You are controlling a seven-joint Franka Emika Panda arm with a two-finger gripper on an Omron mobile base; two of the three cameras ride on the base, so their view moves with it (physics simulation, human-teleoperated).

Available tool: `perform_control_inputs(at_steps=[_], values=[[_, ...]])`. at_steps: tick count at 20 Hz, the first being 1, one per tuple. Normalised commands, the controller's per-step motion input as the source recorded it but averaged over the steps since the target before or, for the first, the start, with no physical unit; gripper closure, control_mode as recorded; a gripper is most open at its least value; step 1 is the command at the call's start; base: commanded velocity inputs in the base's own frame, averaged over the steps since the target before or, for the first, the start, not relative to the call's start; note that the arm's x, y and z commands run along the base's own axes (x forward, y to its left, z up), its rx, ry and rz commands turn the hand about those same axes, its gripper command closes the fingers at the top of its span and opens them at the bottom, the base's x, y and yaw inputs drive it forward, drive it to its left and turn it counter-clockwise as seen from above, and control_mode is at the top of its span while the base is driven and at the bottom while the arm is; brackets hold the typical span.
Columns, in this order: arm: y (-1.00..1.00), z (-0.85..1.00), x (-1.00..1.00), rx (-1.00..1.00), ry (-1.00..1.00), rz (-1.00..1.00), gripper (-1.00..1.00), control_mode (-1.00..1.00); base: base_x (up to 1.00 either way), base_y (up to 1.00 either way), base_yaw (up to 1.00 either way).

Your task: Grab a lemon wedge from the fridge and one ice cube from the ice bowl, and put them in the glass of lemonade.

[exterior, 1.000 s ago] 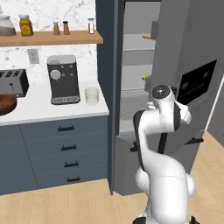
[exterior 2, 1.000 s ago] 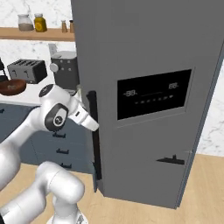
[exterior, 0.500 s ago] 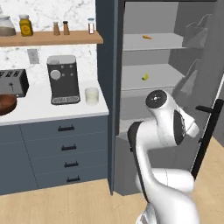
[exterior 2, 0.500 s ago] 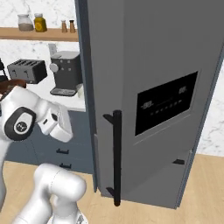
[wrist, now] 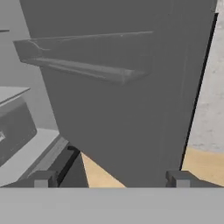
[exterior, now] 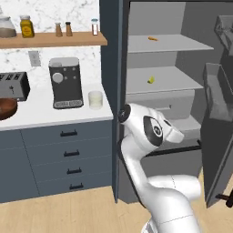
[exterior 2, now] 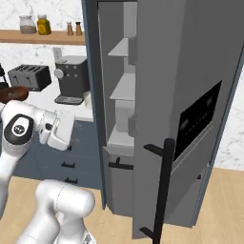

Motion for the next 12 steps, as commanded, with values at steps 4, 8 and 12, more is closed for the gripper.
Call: perform_control_inputs(at_steps=[4, 8, 12], values=[[-0.83, 0.00, 0.43, 0.00, -0.03, -0.14, -1.00, -1.00, 0.00, 0.00, 0.00], [-0.70, 0.00, 0.05, 0.00, -0.12, -0.02, -1.00, -1.00, 0.00, 0.00, 0.00], [-0.24, 0.00, 0.00, 0.00, -0.11, 0.06, -1.00, -1.00, 0.00, 0.00, 0.00]])
